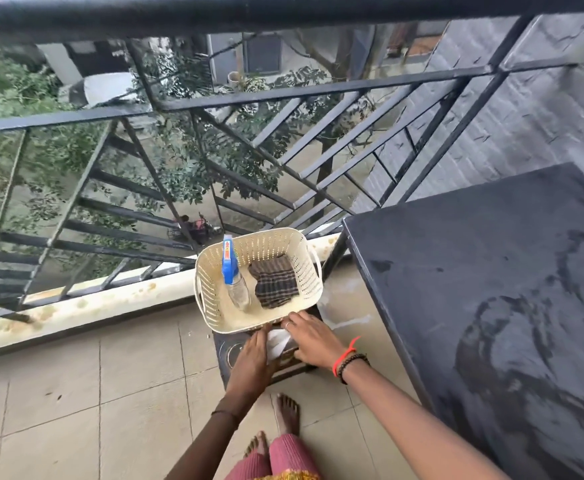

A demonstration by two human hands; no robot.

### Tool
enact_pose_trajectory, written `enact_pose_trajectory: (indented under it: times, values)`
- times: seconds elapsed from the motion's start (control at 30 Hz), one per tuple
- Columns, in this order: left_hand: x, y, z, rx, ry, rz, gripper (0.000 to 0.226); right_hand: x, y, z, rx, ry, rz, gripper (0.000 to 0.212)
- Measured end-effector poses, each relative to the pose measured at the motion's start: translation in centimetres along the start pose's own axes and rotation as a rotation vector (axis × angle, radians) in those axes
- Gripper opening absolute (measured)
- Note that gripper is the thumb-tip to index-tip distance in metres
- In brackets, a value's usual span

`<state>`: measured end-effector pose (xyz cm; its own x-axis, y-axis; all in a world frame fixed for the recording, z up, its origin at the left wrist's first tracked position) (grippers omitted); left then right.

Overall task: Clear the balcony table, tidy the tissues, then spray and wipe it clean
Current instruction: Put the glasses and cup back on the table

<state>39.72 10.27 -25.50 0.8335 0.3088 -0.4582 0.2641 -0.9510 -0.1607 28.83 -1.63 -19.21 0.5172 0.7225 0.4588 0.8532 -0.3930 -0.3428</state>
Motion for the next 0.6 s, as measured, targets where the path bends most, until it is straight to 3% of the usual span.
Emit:
enact_pose_trajectory:
  times: [0.27,0.4,0.53,0.6]
  values:
    - [-3.3,0.3,-6.4,-0.040,-0.154,0.080,0.063,1.4,-6.2,-3.2,-0.183,0.375,0.324,0.059]
    - [-7.6,0.6,-10.7,-0.161,-0.394,0.079,0.045,3.0,-11.1,-6.2,-0.342,0.623,0.436,0.079]
    - [-14.2,1.5,-12.9,-0.247,-0.547,0.071,0.029,3.3,-17.1,-8.5,-0.553,0.695,0.527,0.036]
    - [-17.4,1.8,-12.7,-0.238,-0.543,0.114,0.024,3.1,-20.4,-9.4,-0.622,0.710,0.602,0.036]
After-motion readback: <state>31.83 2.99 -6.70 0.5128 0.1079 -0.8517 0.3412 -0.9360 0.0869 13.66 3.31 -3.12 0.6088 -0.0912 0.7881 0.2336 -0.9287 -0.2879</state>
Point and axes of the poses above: each hand's wrist, its own y-axis towards the middle knuckle, its own z-axis out of the palm, x = y × z, the point moved 2 cm from there along y, towards the middle knuckle, and after that the axes turned 12 degrees about y, right-handed, at the moved point
